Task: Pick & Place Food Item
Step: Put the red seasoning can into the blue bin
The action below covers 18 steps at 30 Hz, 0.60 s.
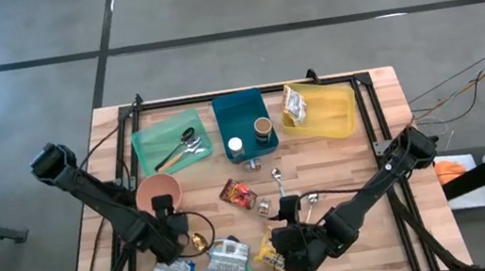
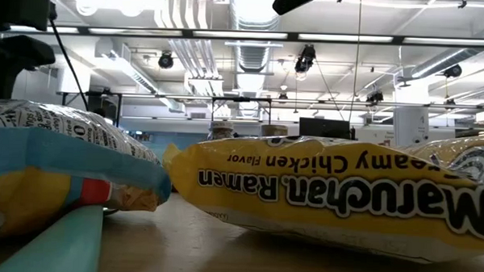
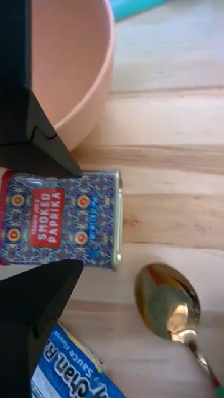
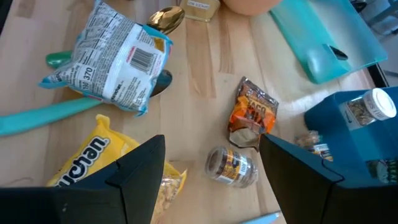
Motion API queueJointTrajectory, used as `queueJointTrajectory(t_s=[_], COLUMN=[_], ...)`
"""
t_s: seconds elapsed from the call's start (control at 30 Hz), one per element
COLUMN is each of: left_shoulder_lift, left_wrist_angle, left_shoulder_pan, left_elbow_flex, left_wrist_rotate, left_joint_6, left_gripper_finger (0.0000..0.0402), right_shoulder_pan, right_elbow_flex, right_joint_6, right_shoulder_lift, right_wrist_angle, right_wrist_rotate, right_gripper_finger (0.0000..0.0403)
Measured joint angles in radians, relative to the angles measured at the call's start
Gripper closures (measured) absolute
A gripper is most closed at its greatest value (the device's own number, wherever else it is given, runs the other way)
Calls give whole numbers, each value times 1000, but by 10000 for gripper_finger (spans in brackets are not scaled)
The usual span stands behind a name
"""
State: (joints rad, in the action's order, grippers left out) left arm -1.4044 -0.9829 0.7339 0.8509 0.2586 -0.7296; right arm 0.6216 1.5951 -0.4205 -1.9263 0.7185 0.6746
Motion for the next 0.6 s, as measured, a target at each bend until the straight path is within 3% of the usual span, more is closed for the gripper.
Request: queueJointTrajectory(t_s=[0.37, 0.6], left_shoulder_lift=[0, 0], left_wrist_angle=[27, 52], left_shoulder_pan=[-76, -77], left_elbow_flex=[-6, -11], left_wrist_rotate=[-31, -42], left_joint_6=[116, 158], left_gripper_finger=[75, 62], right_shoulder_pan=[4, 4], right_elbow_flex=[0, 0], right_joint_6=[-18, -18], right_shoulder_lift=[0, 0], right_wrist_angle=[0, 1], right_wrist_rotate=[-3, -3], right_gripper_finger=[142, 142])
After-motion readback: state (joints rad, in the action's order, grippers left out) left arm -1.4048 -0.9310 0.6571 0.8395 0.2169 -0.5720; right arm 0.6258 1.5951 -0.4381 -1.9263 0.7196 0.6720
